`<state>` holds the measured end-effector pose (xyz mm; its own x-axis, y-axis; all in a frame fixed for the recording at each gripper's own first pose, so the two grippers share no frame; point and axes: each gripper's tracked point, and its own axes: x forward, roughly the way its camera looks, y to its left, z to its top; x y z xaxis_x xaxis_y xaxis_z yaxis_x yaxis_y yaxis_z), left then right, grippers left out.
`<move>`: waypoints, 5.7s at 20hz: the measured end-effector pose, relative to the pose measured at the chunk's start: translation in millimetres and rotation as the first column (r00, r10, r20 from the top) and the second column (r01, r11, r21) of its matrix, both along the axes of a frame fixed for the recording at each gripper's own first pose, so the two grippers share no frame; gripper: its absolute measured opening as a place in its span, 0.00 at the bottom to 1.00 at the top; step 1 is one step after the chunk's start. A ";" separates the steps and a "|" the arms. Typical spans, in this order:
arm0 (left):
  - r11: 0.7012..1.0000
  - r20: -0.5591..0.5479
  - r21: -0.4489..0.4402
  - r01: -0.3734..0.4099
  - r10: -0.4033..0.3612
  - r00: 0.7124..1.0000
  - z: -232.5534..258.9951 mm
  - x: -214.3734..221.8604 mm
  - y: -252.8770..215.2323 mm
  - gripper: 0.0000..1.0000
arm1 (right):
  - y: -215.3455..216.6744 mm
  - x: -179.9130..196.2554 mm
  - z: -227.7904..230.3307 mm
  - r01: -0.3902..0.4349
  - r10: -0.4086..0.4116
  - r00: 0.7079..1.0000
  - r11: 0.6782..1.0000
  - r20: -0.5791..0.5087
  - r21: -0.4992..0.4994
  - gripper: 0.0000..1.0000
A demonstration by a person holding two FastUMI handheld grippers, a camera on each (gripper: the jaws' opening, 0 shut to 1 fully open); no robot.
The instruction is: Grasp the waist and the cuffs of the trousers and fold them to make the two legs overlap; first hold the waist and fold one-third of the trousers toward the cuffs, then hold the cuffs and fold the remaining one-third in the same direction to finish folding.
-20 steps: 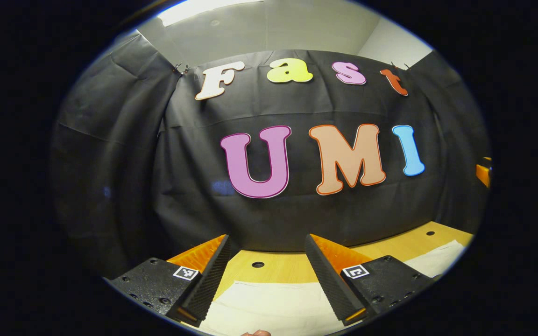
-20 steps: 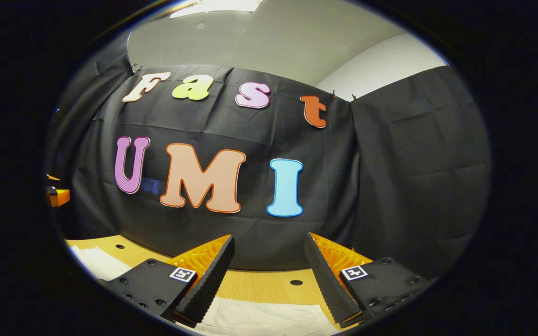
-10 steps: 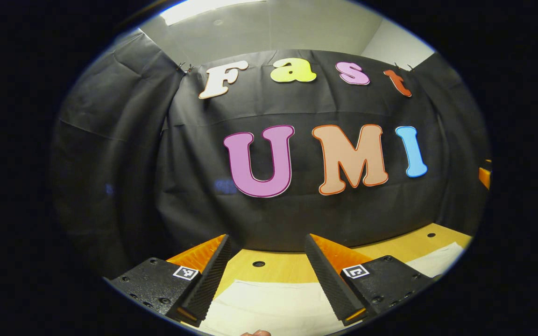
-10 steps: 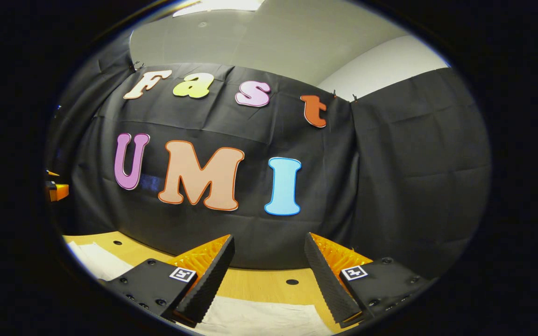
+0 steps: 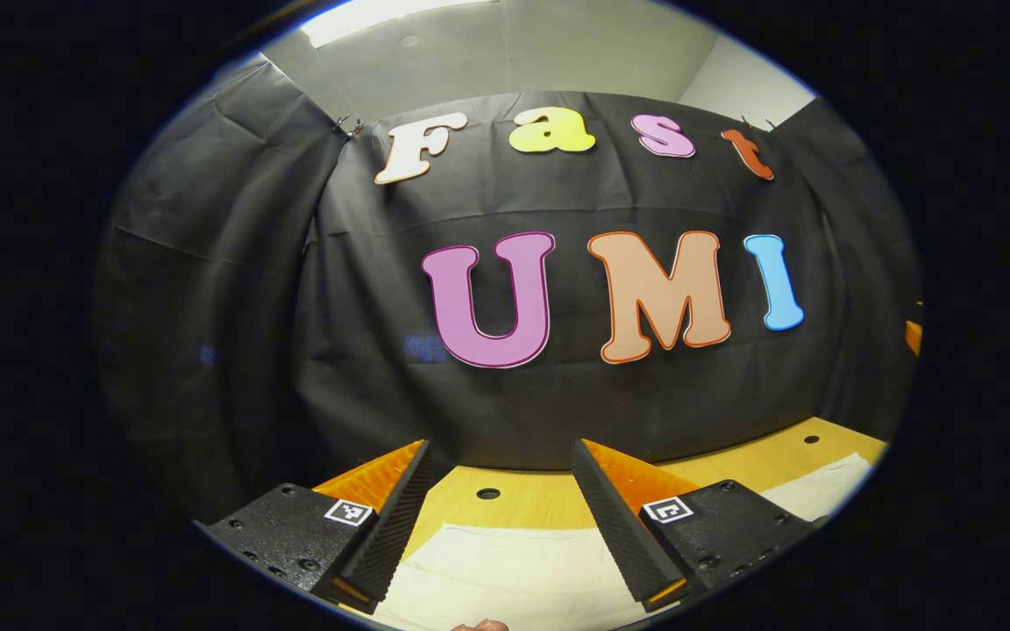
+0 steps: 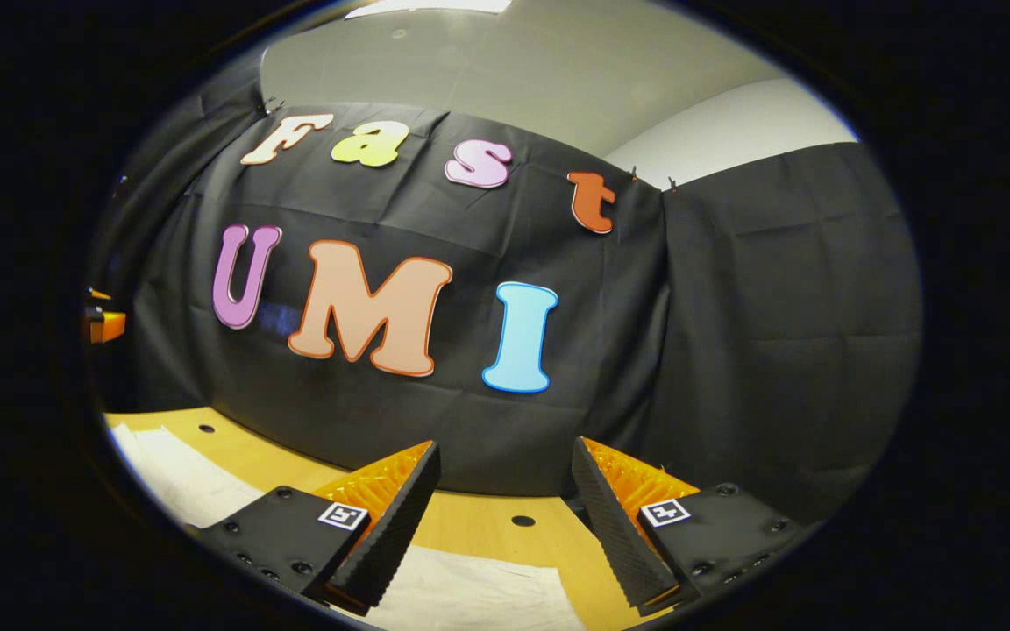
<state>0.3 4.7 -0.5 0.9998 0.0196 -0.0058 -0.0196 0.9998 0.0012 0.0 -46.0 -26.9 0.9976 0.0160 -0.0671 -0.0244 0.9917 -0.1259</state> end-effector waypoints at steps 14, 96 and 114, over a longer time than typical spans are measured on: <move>1.000 -0.026 0.022 -0.020 0.020 0.999 -11.5 -3.0 -1.7 0.96 | -16.7 -61.6 -100.0 -0.283 0.199 0.950 0.877 -0.242 -0.389 0.97; 0.218 -0.797 0.553 0.804 -0.145 0.587 -301.5 -166.1 58.0 0.92 | -14.4 -163.9 -336.2 -0.782 0.255 0.616 0.317 -0.745 -0.537 0.14; 0.048 -0.816 0.568 0.821 -0.094 0.570 -329.7 -125.8 46.6 0.43 | -14.4 -163.6 -335.9 -0.753 0.243 0.651 0.327 -0.719 -0.571 0.14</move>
<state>-125.6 51.3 -330.2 0.5863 -0.0875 -0.8053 0.8100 0.0489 0.5844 -163.7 -60.4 -362.8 0.6306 0.1864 -0.7534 -0.7750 0.2036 -0.5983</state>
